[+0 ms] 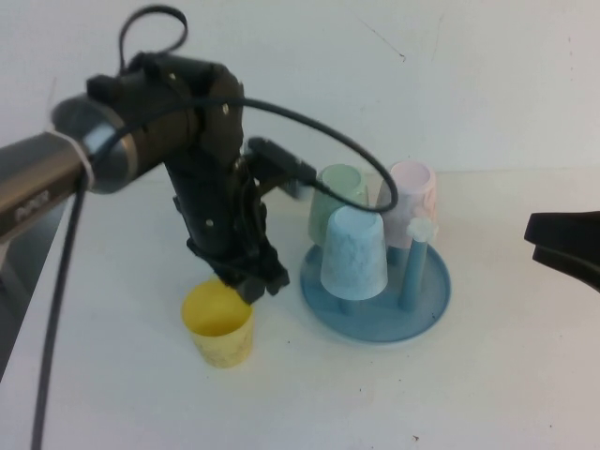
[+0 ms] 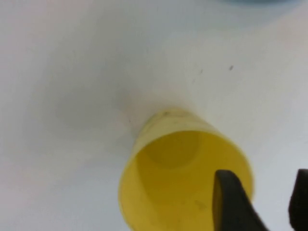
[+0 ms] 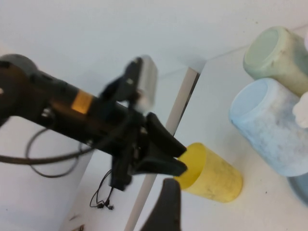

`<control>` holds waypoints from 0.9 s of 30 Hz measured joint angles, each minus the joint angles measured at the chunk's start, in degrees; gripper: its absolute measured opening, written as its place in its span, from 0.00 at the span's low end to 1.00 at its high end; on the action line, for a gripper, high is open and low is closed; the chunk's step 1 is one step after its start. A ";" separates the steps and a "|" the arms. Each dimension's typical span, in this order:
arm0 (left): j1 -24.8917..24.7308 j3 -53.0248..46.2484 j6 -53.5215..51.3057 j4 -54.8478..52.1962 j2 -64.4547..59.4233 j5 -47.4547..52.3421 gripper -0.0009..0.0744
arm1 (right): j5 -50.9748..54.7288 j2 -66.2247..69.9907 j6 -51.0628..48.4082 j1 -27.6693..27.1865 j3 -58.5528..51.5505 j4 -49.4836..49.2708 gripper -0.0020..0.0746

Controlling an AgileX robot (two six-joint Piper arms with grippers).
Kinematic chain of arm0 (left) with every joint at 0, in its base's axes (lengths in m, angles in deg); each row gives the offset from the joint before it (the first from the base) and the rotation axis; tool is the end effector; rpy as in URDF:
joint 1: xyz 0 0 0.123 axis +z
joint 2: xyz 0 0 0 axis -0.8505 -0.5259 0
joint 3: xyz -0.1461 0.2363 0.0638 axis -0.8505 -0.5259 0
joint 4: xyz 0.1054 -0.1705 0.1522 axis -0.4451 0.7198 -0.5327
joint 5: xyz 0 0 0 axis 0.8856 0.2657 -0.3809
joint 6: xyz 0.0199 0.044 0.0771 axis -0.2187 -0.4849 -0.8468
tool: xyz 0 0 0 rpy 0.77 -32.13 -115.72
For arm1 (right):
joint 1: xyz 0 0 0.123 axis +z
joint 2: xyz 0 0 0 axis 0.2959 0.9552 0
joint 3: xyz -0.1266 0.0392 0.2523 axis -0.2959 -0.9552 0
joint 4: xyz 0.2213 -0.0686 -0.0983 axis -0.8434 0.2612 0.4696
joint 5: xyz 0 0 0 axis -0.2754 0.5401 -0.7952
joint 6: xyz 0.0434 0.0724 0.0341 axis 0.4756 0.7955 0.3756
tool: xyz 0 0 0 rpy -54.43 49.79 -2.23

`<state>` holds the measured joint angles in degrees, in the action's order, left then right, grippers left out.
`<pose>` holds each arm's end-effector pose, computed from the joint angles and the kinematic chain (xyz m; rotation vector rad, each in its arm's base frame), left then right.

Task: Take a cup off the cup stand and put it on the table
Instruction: Place the cup on the table

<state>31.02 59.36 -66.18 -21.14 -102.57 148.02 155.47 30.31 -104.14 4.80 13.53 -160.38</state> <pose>0.3410 -0.1851 0.2646 1.1390 2.7532 -0.1580 0.2507 0.0298 0.2275 -0.0389 2.0093 1.3328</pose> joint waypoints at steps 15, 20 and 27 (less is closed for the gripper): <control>-0.22 -6.35 -3.28 15.97 25.56 -1.68 0.02 | 0.00 0.00 1.25 0.00 0.00 2.03 0.37; -0.45 -22.58 -8.07 22.41 36.66 -11.77 0.01 | 0.00 0.00 1.03 0.00 0.00 1.64 0.09; -0.45 -47.50 -13.56 29.45 50.42 -26.35 0.01 | 0.00 0.00 -1.24 0.00 0.00 0.31 0.03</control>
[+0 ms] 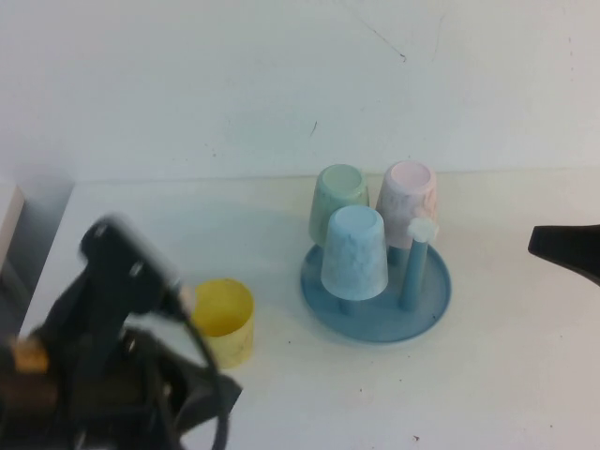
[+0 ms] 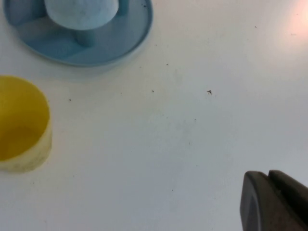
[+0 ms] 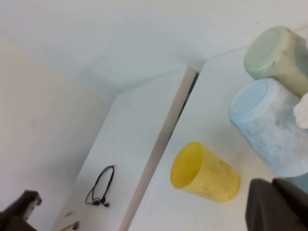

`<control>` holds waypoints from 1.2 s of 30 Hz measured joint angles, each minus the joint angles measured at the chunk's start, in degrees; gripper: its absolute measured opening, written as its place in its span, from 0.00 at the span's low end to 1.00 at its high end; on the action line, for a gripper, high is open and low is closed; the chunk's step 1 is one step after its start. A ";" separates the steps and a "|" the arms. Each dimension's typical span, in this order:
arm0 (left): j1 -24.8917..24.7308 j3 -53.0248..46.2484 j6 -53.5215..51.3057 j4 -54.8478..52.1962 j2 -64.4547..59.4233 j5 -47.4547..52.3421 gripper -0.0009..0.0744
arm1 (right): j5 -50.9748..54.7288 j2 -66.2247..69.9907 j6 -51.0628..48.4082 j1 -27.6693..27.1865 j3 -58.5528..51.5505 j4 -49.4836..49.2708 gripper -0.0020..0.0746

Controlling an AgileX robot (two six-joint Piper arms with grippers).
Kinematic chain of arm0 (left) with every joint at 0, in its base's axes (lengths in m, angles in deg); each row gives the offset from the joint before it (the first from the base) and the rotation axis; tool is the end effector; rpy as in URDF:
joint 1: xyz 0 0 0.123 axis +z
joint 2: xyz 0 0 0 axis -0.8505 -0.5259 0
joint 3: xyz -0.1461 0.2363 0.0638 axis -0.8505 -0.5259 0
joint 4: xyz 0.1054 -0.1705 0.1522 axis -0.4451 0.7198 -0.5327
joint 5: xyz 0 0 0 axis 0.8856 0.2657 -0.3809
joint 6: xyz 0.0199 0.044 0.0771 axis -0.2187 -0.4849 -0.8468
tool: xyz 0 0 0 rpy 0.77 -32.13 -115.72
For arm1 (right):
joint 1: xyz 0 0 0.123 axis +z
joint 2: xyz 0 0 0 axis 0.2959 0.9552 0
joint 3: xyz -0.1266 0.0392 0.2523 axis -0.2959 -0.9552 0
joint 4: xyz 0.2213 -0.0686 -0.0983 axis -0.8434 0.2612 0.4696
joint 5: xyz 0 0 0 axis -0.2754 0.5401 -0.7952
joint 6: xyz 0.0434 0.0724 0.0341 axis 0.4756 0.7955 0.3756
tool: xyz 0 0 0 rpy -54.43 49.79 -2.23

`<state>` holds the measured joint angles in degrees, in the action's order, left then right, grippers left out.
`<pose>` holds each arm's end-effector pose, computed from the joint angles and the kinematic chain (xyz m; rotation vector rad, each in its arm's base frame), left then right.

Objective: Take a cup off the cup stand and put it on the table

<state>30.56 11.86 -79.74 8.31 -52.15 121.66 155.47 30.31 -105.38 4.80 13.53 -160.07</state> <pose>0.1512 -0.1199 0.3082 0.8724 2.2179 -0.6624 0.2504 0.0299 0.2272 -0.0656 2.0075 1.3181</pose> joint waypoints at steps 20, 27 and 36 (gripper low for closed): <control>0.00 -32.28 -10.37 18.68 21.59 -24.73 0.01 | 0.11 -14.69 -22.70 5.07 -0.10 -0.67 0.02; 0.00 -32.31 -10.40 18.68 21.59 -20.10 0.01 | 0.85 -21.50 -27.57 5.07 -0.10 -0.67 0.02; 0.00 -32.46 -10.50 18.68 21.59 -15.20 0.01 | 0.97 -24.77 -27.06 7.18 -0.33 -0.67 0.02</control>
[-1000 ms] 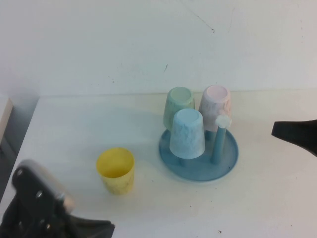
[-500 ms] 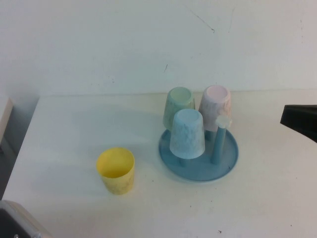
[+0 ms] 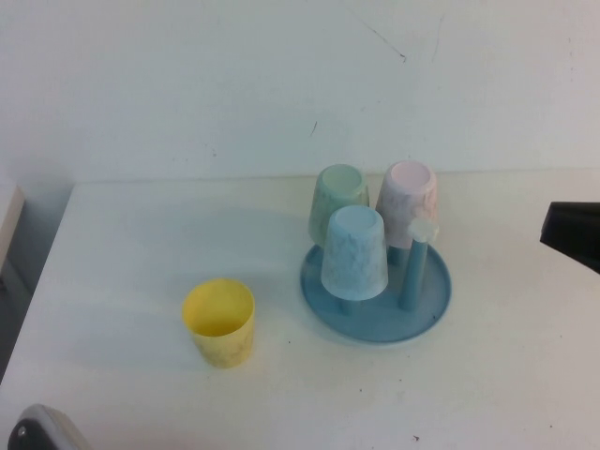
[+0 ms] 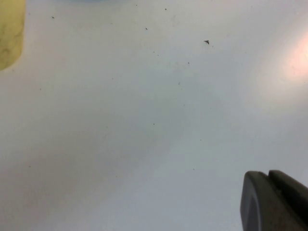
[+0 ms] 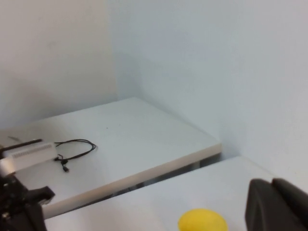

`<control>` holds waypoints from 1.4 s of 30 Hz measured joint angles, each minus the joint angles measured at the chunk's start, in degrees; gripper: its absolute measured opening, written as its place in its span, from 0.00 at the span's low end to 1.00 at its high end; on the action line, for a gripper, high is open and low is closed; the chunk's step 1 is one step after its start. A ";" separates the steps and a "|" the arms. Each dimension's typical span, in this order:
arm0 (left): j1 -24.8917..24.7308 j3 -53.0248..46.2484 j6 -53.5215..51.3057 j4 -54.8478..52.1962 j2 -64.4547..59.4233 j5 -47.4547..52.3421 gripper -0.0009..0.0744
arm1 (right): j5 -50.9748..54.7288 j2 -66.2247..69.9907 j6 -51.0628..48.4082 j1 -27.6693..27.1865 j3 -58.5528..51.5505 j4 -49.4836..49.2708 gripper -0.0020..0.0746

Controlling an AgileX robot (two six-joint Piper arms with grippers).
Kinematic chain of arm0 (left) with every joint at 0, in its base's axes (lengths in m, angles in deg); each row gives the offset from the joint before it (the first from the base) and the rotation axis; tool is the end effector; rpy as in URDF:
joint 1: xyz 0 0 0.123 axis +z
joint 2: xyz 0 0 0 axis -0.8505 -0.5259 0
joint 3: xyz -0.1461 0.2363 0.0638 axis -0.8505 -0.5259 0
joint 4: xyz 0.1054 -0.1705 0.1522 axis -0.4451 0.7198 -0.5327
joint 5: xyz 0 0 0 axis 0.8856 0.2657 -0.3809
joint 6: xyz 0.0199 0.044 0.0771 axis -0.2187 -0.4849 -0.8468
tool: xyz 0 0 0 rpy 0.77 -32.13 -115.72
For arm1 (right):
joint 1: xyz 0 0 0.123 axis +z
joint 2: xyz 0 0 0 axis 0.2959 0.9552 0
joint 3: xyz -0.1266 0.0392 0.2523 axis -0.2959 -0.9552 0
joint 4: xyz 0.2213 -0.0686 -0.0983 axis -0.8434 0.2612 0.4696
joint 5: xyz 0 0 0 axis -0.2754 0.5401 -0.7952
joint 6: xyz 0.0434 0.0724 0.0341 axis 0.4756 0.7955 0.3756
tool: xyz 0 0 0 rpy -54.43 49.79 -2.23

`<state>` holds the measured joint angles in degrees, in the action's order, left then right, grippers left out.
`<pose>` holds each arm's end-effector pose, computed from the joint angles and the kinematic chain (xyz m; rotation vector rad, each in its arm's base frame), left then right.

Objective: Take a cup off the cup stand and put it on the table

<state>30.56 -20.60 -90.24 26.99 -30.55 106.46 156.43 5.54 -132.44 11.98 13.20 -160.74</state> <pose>0.0771 -0.0795 0.2086 0.6228 2.1693 -0.7594 0.1781 0.0675 0.3172 -0.8137 1.4672 0.8670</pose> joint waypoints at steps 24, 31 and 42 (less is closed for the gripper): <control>0.00 0.00 -0.10 0.00 0.09 3.24 0.01 | -39.76 -47.59 16.78 2.90 -10.26 32.64 0.02; 0.00 0.00 -0.10 0.00 0.09 3.28 0.01 | -53.97 -54.20 16.87 2.90 -19.62 32.64 0.02; 0.00 0.00 -0.10 0.00 0.09 3.50 0.01 | -59.44 -56.40 66.84 2.90 -31.31 73.60 0.02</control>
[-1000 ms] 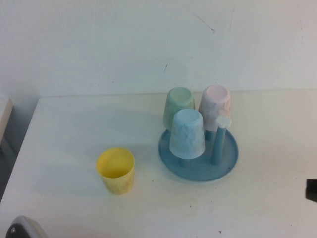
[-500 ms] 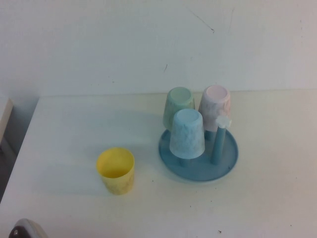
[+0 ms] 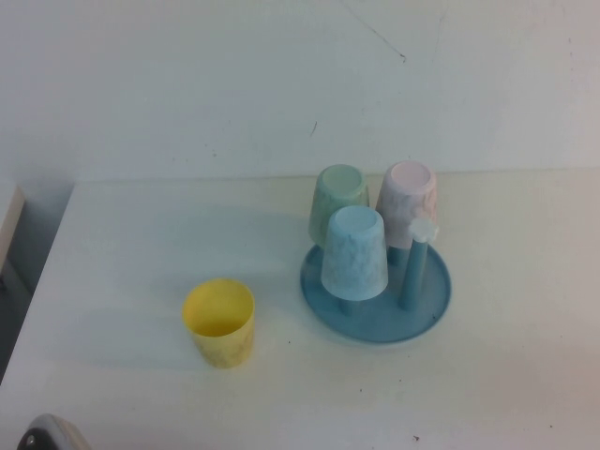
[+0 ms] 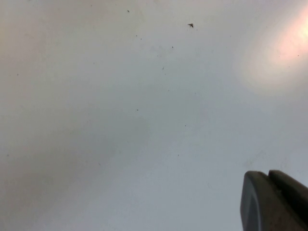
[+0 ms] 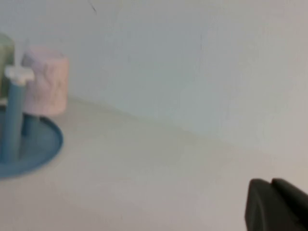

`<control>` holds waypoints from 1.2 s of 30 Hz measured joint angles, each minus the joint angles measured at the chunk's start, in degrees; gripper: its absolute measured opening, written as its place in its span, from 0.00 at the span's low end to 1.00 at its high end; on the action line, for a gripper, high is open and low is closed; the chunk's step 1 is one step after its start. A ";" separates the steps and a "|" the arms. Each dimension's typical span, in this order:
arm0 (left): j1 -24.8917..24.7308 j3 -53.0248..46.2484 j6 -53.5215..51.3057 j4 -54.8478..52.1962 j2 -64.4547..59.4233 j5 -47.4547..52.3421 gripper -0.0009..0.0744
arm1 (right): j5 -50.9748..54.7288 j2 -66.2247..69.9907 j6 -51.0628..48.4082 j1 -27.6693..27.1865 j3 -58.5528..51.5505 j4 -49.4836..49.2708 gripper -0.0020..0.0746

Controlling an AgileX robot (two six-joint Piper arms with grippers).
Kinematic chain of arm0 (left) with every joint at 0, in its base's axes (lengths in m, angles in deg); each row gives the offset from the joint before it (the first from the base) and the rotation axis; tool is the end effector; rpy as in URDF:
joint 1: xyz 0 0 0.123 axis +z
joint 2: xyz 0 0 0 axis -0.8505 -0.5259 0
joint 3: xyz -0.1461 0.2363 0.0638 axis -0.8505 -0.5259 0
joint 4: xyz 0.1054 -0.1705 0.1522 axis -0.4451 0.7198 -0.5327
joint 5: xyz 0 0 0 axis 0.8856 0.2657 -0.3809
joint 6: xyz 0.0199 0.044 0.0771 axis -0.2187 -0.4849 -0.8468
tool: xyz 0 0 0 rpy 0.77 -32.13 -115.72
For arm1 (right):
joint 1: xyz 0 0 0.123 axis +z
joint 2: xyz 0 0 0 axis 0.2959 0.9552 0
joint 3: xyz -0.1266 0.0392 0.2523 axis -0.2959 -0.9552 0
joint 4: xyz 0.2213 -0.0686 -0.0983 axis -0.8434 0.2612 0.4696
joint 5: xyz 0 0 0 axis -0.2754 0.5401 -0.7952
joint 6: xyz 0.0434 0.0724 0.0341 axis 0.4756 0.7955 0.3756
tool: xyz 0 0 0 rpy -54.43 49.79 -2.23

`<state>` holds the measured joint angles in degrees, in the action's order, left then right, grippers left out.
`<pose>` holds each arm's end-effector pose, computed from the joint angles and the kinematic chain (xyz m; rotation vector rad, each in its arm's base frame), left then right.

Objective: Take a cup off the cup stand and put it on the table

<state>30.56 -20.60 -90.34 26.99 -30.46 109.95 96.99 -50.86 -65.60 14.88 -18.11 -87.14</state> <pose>0.0720 -0.0812 0.2069 0.6686 2.1961 -0.7989 0.0597 0.0025 0.2179 -0.2668 1.5991 -0.2346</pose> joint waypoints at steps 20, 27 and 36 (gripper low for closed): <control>0.00 0.00 0.00 0.00 0.00 0.12 0.01 | 12.23 -4.38 29.00 -0.55 -4.92 27.52 0.02; 0.00 0.00 0.00 0.00 0.00 0.12 0.01 | 12.34 -4.38 30.63 1.24 -4.92 27.86 0.02; 0.00 0.00 0.00 0.00 0.00 0.12 0.01 | 12.34 -4.38 33.08 5.81 -4.92 27.89 0.02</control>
<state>30.56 -20.60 -90.34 26.99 -30.46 110.07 109.34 -55.23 -32.52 20.69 -23.04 -59.25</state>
